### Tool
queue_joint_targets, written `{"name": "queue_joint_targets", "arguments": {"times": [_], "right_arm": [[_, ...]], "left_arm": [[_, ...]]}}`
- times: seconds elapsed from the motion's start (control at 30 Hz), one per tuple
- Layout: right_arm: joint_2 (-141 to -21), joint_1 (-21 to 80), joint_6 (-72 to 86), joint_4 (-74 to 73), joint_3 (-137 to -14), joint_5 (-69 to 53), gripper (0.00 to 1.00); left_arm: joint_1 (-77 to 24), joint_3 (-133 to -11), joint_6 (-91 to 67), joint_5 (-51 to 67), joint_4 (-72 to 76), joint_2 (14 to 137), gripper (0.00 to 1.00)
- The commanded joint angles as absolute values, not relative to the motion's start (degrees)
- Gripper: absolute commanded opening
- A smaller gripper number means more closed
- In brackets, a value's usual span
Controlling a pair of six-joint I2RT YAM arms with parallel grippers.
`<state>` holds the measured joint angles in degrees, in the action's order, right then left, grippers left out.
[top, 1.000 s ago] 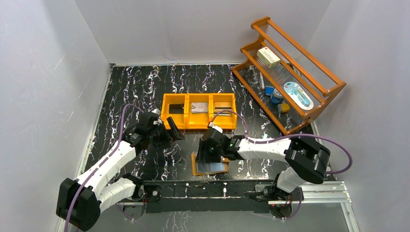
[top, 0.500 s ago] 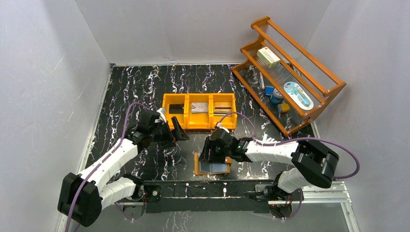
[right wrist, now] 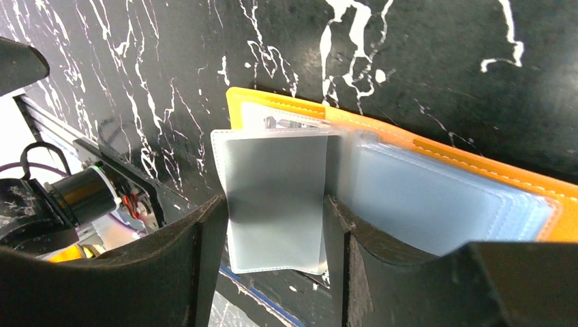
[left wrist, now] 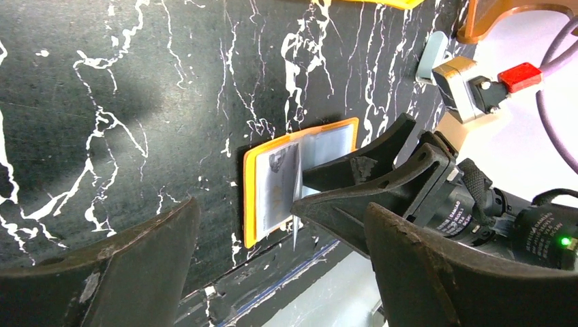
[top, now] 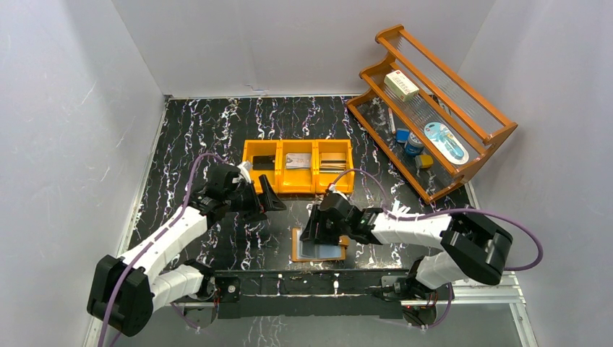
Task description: Take the credit cards out of the card holder
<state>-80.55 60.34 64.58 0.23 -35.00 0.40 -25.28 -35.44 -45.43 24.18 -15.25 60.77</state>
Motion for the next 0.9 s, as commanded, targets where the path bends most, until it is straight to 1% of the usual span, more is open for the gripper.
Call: {"name": "queue_joint_targets", "arguments": {"times": [0.0, 0.2, 0.3, 0.47, 0.73, 0.87], "right_arm": [[-76.8, 59.2, 65.9, 4.3, -31.1, -0.3, 0.61], [-74.3, 57.6, 67.2, 9.2, -26.8, -1.4, 0.61], [-74.0, 57.1, 67.4, 11.3, -25.4, -2.4, 0.60], [-74.5, 56.9, 67.3, 11.7, -25.2, -2.9, 0.60], [-74.5, 56.6, 67.3, 12.6, -24.5, -3.2, 0.60], [-74.7, 56.5, 67.6, 13.2, -24.6, -3.3, 0.60]], "left_arm": [[-26.9, -35.6, -45.8, 29.1, -12.5, 61.8, 0.88], [-36.4, -38.1, -47.0, 29.0, -8.6, 67.8, 0.85], [-39.3, -38.3, -50.0, 27.5, -6.3, 71.0, 0.81], [-40.4, -38.9, -53.5, 26.0, -2.9, 75.1, 0.79], [-42.1, -41.1, -56.2, 24.1, -2.9, 80.8, 0.68], [-43.3, -43.1, -55.4, 23.8, -4.0, 83.7, 0.61]]}}
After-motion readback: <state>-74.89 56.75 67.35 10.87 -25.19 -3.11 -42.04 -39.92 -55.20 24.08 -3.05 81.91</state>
